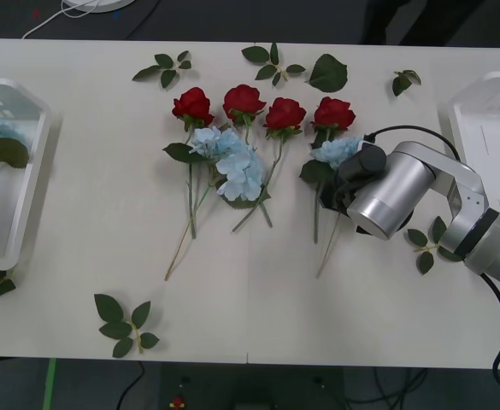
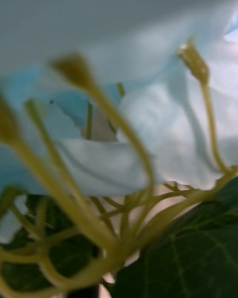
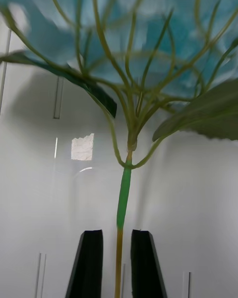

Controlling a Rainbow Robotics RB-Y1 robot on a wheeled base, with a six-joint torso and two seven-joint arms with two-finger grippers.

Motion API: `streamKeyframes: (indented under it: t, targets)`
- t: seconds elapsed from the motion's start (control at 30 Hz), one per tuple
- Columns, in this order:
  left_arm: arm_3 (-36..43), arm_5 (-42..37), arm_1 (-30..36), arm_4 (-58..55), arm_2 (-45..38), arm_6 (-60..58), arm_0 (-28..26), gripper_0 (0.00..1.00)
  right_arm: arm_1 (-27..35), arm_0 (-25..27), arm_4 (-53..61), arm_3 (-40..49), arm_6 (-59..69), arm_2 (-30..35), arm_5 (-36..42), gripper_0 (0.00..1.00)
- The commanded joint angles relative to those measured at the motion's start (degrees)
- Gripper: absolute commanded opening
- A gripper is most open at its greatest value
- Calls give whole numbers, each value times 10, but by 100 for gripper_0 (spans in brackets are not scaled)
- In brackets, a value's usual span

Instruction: Place the red flowers into the right box and the blue flowers into the left box. If a person shows an open palm, hand one flower to the person first, then continue sorting.

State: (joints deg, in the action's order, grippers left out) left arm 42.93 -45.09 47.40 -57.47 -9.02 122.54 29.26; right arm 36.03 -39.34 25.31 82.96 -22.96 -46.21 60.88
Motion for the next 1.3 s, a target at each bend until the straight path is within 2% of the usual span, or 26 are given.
streamKeyframes:
  t: [0.03, 0.07, 0.13, 0.37, 0.57, 0.7, 0.83, 1.03, 1.2, 1.3]
  targets:
    - [-4, -4, 0, -12, 1, 10, -8, 69, -12, -24, -6, 4, 11, -4, -9, 0]
    - [-4, -4, 1, -11, 1, 11, -6, 78, -13, -24, -6, 4, 11, -4, -9, 0]
    - [-4, -7, 1, -9, 1, 12, 0, 85, -13, -24, -6, 4, 11, -4, -10, 0]
    - [-4, -105, 11, 3, -19, 11, 69, 85, 2, -24, -6, 12, 4, 0, -40, 0]
    - [-4, -232, 13, 27, -73, 6, 140, 86, 47, -23, 38, 55, -10, 25, -55, 0]
    - [0, -348, 13, 28, -104, 0, 197, 86, 98, -18, 71, 115, -33, 58, -55, 0]
    - [0, -388, 8, 14, -84, -10, 215, 85, 134, 6, 115, 159, -87, 112, -55, 0]
    - [29, -407, -18, 15, -25, -28, 257, 85, 172, 84, 171, 246, -202, 232, -78, 0]
    - [87, -424, -66, 44, 41, -113, 298, 85, 175, 138, 218, 301, -352, 306, -163, 0]
    - [124, -419, -94, 70, 81, -168, 307, 85, 171, 148, 244, 313, -429, 314, -221, 0]
